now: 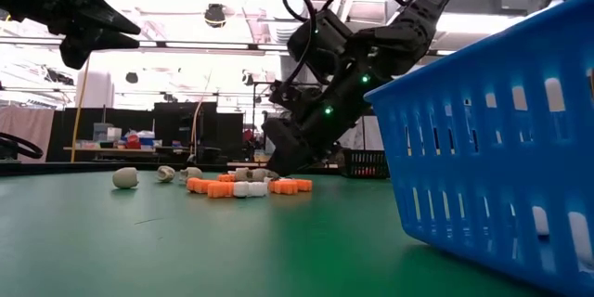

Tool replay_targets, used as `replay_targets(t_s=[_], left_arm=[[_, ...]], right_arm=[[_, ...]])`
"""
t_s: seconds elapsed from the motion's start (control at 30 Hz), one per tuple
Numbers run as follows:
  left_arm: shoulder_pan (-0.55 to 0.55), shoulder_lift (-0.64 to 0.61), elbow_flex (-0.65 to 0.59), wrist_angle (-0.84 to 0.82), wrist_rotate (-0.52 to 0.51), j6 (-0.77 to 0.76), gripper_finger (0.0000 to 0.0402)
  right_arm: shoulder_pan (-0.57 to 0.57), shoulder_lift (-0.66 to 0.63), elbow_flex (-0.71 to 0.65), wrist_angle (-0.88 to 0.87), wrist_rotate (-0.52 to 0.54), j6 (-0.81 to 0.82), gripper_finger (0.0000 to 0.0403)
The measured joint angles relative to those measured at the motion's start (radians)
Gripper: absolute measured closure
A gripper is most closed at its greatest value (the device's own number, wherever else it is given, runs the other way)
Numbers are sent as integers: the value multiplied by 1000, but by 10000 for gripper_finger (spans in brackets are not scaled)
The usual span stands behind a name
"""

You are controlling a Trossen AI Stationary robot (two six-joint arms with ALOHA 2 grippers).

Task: Sort Halloween decoration
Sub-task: Put the orange skeleton toy into the top black basket

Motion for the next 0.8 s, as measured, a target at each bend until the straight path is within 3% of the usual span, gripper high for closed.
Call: replay_targets(t_s=[0.2, 0.37, 0.6, 0.8], left_arm=[[0, 0, 0, 0, 0, -9, 281], [0, 0, 0, 0, 1, -11, 281], [0, 0, 0, 0, 1, -11, 281], [0, 0, 0, -1, 1, -11, 281]], right_arm=[[-6, -2, -1, -4, 18, 68, 388], [-24, -36, -4, -23, 20, 113, 387], [-73, -183, -3, -72, 27, 66, 396], [-166, -367, -3, -247, 128, 14, 396]])
